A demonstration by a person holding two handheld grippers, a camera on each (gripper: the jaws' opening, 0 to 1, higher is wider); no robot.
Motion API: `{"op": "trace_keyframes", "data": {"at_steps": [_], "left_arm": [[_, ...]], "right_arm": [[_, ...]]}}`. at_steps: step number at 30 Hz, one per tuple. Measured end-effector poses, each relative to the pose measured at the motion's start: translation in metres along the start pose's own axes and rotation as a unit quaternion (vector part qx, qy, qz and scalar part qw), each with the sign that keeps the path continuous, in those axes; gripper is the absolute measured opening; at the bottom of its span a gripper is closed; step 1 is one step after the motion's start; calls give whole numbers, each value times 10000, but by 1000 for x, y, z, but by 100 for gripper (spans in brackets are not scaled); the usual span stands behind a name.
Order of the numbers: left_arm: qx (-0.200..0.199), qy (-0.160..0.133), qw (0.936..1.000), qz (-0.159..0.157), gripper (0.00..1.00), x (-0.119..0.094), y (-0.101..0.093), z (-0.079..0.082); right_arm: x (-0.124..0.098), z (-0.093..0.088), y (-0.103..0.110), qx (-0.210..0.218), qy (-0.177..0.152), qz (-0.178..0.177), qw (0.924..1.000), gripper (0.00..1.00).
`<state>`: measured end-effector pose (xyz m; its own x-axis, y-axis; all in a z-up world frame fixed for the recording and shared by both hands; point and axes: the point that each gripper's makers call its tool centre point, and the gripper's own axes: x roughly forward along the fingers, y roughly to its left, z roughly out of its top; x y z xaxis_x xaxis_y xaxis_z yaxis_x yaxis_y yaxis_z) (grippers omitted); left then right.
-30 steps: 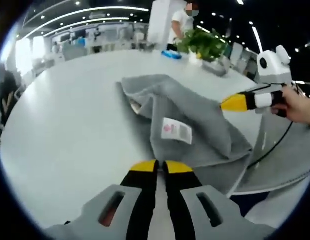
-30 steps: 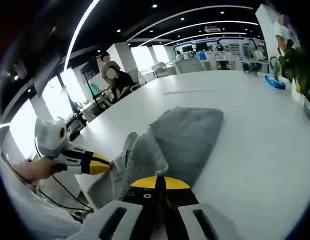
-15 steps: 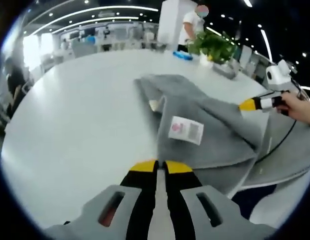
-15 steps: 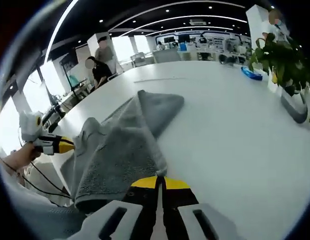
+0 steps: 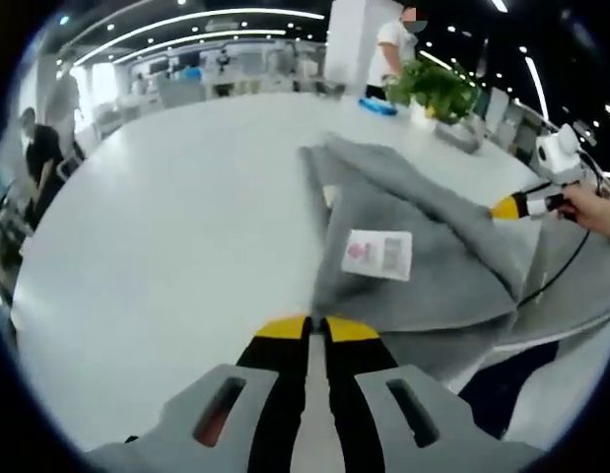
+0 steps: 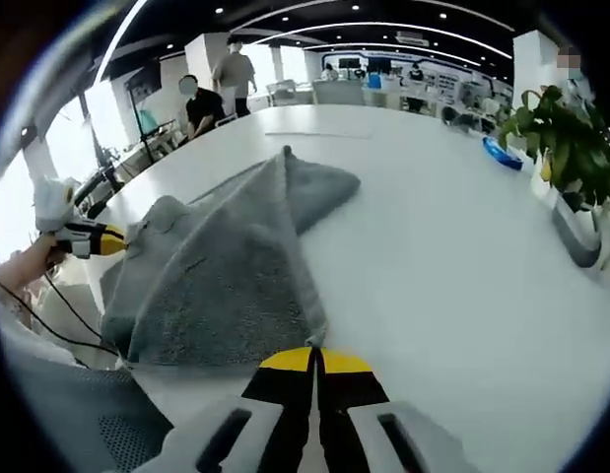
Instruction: Open the folded towel by lifting each exposed corner and separating the folded layers until the towel lies flat within the target outline without major curled edges
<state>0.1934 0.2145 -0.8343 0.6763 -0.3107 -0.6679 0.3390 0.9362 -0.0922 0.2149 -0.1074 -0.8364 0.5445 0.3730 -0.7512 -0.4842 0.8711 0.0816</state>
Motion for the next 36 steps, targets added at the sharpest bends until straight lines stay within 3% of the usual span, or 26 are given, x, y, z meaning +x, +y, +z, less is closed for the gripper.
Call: {"op": "trace_keyframes", "data": {"at_steps": [3,13,15,18,22,25,28,36], "left_arm": [[-414,-88,9991,-44,6,-3,6,-3],[-513,115,9984,-205,6,-8,2,-14],[-256,-41,9989,-380,7,-9,-2,-9],[111,58,9996,-267,14,-13,1,-12],[49,-66,9994,-326,18,-22,3,-11],[-148,-207,9993,-288,19,-29,9,-6],[-296,-471,9982,-211,19,-35,14,13],[-57,-781,9964,-315,18,-25,3,59]], "right_arm": [[-2,-2,-6,54,17,-47,10000,0],[-4,-13,-6,208,163,49,9996,0],[-3,-11,-1,179,106,264,9994,0],[-7,-8,-4,78,58,259,9996,0],[-15,5,-5,201,-163,320,9992,0],[-19,17,-8,288,-336,296,9986,0],[-20,30,-11,349,-477,313,9978,0],[-7,66,-8,203,-685,431,9965,0]]}}
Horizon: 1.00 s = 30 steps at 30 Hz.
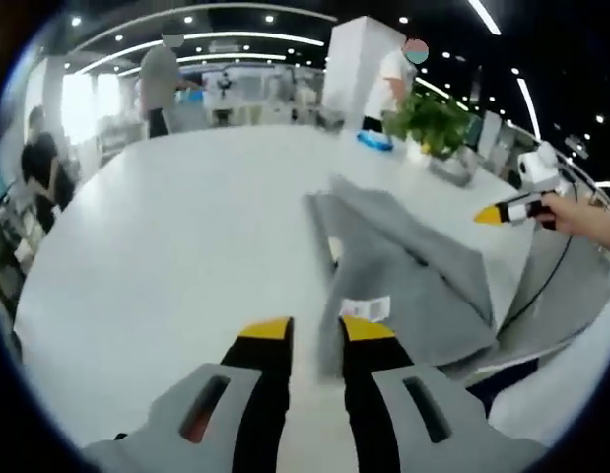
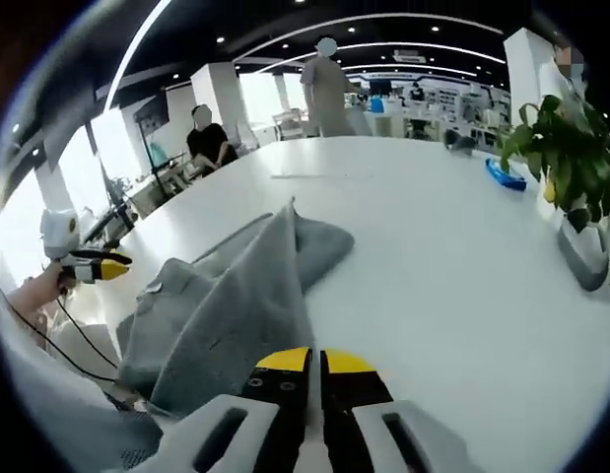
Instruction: Open the folded towel by lifting each exposed corner and separating the folded layers until the towel lies flat within the target outline without major curled edges
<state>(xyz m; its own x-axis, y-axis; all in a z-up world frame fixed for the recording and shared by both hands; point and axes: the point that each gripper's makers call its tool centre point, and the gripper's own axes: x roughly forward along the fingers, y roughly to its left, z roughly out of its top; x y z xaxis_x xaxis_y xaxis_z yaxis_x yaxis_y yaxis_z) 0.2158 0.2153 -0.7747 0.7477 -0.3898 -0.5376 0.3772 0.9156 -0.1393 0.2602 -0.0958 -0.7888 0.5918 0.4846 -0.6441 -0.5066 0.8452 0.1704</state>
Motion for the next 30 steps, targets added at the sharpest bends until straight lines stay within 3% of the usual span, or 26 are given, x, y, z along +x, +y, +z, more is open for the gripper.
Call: {"op": "trace_keyframes", "data": {"at_steps": [16,24,30], "left_arm": [[228,174,9982,-529,15,82,-27,40],[256,668,9946,-753,16,123,-35,27],[654,985,9900,-767,18,131,-38,8]], "right_arm": [[43,33,14,-318,-83,456,9984,0],[72,34,20,-426,168,795,9958,2],[96,22,23,-621,634,923,9918,9]]}}
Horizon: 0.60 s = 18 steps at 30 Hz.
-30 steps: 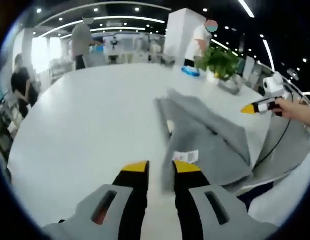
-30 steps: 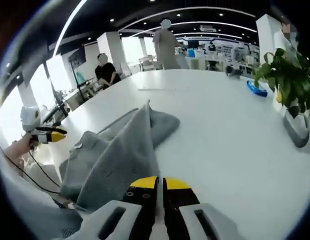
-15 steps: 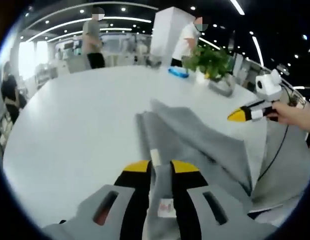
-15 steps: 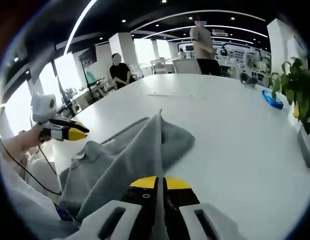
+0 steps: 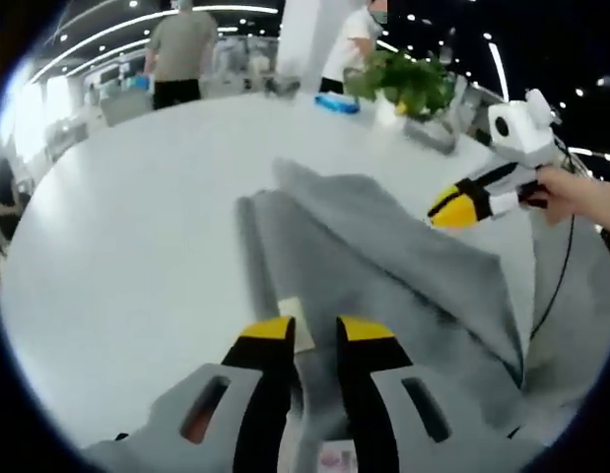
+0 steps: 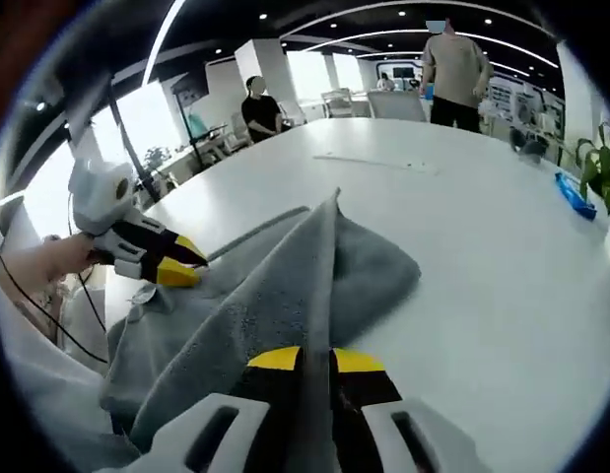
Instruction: Open the folded towel by lifting each exposed corner and separating the folded layers until the towel lies flat within the target outline without major curled edges
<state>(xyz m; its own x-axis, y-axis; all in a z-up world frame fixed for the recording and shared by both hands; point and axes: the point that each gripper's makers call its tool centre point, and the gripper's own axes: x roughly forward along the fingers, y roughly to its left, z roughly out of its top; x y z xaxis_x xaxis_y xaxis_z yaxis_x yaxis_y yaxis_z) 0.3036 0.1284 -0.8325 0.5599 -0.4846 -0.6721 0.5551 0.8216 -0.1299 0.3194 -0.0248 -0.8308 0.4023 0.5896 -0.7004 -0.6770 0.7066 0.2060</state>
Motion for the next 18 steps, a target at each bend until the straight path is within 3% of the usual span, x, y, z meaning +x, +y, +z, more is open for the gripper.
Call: {"op": "trace_keyframes", "data": {"at_steps": [4,7,10,12,15,18], "left_arm": [[8,6,10000,81,20,-2,3,0],[185,-218,9983,502,20,-7,21,8],[-458,78,9988,-173,20,0,6,-4],[-321,24,9994,-119,18,6,12,-5],[-114,33,9997,-192,16,7,10,-1],[-21,-72,9997,-211,13,9,9,-2]], "right_arm": [[5,-4,-3,48,161,-29,9999,13],[4,-4,-4,201,161,-49,9997,15],[5,-6,-2,468,168,-14,9988,12],[5,-7,5,802,179,70,9966,6],[0,-4,4,683,106,-99,9976,0],[-6,2,6,712,-138,-276,9970,0]]}}
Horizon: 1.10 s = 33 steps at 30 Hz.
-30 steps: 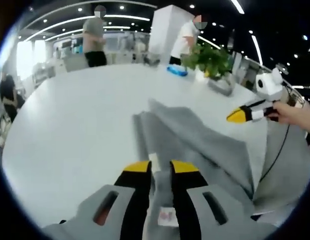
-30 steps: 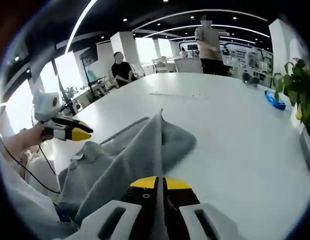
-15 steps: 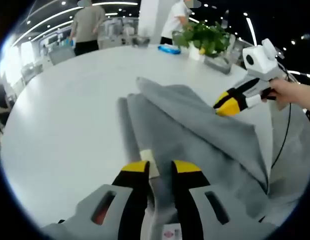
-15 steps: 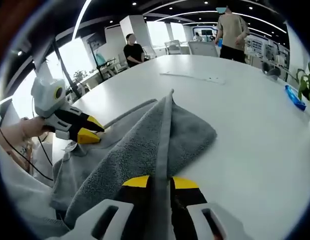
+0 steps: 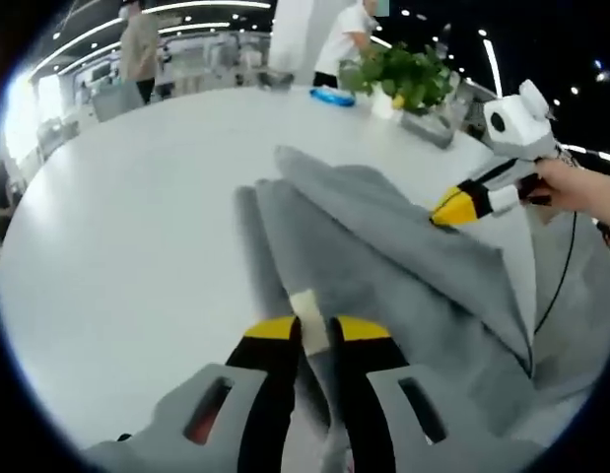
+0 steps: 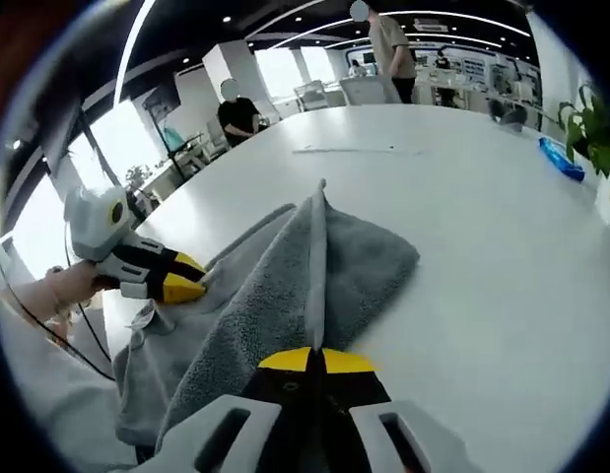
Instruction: Open the folded towel by lifting each exposed corner and separating the folded layers until the towel lies flat within the target outline without major curled edges
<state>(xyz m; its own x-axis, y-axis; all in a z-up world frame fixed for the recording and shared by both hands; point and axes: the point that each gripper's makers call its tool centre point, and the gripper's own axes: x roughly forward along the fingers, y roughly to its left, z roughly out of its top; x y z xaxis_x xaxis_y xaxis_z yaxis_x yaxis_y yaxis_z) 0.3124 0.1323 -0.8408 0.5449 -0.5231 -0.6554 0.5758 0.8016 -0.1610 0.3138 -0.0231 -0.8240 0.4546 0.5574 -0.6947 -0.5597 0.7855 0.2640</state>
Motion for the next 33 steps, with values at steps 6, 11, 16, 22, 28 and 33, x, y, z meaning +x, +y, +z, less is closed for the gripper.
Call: {"op": "trace_keyframes", "data": {"at_steps": [6,11,16,22,28,33], "left_arm": [[178,-132,9997,-78,9,1,1,1],[406,-211,9988,-190,7,4,3,2],[202,-287,9991,-250,6,1,4,2],[-9,-347,9993,-98,6,-2,11,2],[-127,-368,9991,148,6,-6,22,0],[-101,-308,9982,495,6,-17,38,-7]], "right_arm": [[-3,-1,-3,-82,-78,-409,9991,0],[-2,-9,-16,-316,68,-988,9946,0],[-6,-11,-21,-288,49,-1123,9932,0],[-11,-29,-41,-157,253,-1321,9908,0],[-17,-39,-50,-487,375,-1588,9854,0],[-28,-43,-65,-1947,858,-2148,9532,0]]}}
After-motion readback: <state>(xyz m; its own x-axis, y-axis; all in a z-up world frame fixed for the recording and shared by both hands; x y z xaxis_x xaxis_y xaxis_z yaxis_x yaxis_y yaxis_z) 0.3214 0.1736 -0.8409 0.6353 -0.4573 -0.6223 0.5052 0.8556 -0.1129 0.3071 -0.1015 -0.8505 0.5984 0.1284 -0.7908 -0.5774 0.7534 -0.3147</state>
